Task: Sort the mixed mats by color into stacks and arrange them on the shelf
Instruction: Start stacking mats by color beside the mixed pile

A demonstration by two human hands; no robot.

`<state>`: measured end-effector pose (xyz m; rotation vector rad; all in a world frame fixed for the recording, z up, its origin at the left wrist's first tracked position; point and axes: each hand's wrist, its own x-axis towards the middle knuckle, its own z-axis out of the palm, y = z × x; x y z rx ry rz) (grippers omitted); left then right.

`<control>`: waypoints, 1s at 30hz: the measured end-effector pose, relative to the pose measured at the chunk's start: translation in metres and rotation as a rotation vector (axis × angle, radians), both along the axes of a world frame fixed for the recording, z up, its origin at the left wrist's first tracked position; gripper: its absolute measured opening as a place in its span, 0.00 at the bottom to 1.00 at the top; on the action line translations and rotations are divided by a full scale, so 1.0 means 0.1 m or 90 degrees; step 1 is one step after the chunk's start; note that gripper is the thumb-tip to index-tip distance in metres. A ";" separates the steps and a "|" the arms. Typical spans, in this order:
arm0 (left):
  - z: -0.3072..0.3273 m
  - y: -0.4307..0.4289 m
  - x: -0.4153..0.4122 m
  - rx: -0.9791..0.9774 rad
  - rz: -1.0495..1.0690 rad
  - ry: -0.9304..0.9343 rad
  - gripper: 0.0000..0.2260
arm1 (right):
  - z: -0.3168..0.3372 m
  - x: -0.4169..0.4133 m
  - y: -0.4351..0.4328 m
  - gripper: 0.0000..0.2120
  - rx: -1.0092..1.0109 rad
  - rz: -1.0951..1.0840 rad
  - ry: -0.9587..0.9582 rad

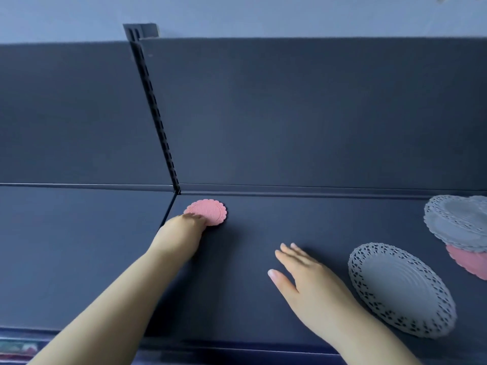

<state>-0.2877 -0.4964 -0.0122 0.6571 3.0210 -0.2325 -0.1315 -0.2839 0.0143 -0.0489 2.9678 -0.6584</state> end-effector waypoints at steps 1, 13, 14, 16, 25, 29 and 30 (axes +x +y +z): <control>-0.03 -0.04 0.00 -0.007 -0.020 0.031 0.14 | 0.00 -0.01 -0.04 0.25 0.000 0.005 -0.003; 0.11 0.01 0.19 -0.122 -0.068 -0.019 0.24 | 0.02 -0.07 -0.06 0.22 -0.003 0.024 0.002; 0.15 0.08 0.24 -0.101 -0.030 -0.045 0.24 | 0.03 -0.07 -0.03 0.22 -0.004 0.022 0.008; 0.16 0.23 0.35 0.002 0.016 -0.010 0.16 | 0.05 -0.06 0.06 0.22 -0.007 0.014 0.025; 0.11 1.24 0.91 0.234 -0.229 0.212 0.17 | 0.07 0.10 0.89 0.21 -0.013 -0.054 0.093; 0.19 1.86 1.16 0.245 -0.255 0.206 0.16 | 0.10 0.31 1.54 0.20 0.006 -0.072 0.122; 0.21 2.04 1.22 0.246 -0.255 0.202 0.16 | 0.11 0.37 1.72 0.20 0.008 -0.076 0.129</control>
